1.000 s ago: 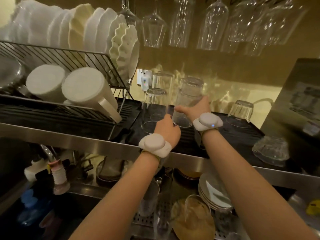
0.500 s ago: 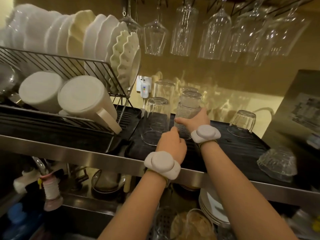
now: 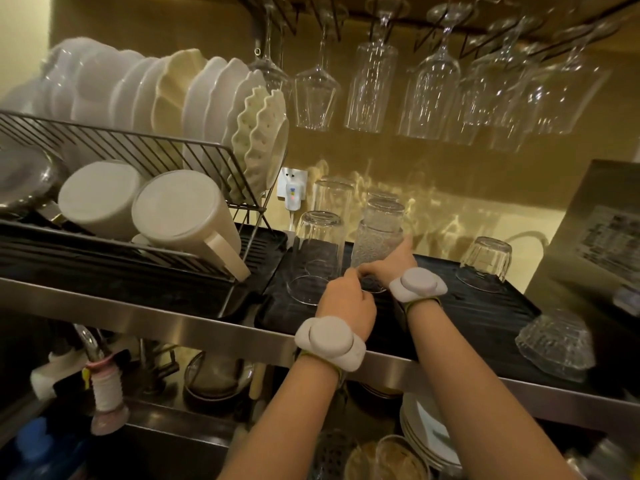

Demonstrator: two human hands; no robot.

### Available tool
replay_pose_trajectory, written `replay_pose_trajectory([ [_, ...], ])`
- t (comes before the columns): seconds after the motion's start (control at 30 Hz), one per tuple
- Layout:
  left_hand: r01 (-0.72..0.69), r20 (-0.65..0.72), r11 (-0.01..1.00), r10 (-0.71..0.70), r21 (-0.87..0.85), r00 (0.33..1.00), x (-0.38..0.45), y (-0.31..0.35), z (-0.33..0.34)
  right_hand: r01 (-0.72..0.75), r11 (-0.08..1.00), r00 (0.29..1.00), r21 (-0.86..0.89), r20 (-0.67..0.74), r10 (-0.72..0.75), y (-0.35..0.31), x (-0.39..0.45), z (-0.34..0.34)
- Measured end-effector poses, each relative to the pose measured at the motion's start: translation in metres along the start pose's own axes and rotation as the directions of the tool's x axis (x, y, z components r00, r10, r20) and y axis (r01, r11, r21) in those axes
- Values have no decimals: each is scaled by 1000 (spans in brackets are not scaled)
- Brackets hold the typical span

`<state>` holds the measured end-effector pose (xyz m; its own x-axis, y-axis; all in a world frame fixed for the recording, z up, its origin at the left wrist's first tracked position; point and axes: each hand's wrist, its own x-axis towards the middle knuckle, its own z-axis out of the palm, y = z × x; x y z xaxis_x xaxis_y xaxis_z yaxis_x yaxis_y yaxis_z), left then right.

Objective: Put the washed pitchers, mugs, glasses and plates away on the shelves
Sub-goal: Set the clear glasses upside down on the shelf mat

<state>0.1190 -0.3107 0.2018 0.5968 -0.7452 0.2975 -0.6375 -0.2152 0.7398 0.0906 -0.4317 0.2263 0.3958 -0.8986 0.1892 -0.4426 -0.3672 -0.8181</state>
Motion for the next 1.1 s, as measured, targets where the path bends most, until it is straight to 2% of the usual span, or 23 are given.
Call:
replay_pose_trajectory([
  [0.37,-1,5,1000,1,17,1000,0,0,2,-7,999,1000,-46,1,7,-2,-5,-2],
  [0.57,-42,-42,999,41,-9,998,-1,1,1,-56,994,998,-99,25,59,-10,-13,-9],
  [0.73,-30,-24,1000,30,-2,999,-5,5,-3,-101,989,995,-107,-1,101,-25,-29,-25],
  [0.87,-95,-83,995,93,-24,992,-12,9,-6,-47,997,998,59,-40,50,-32,-55,-31],
  [1.0,-144,-119,989,139,-38,983,-25,10,-6,179,965,962,190,-239,-131,-24,-94,-33],
  [1.1,-163,-125,986,165,22,978,-45,6,-3,211,908,958,362,-259,-120,-10,-125,-35],
])
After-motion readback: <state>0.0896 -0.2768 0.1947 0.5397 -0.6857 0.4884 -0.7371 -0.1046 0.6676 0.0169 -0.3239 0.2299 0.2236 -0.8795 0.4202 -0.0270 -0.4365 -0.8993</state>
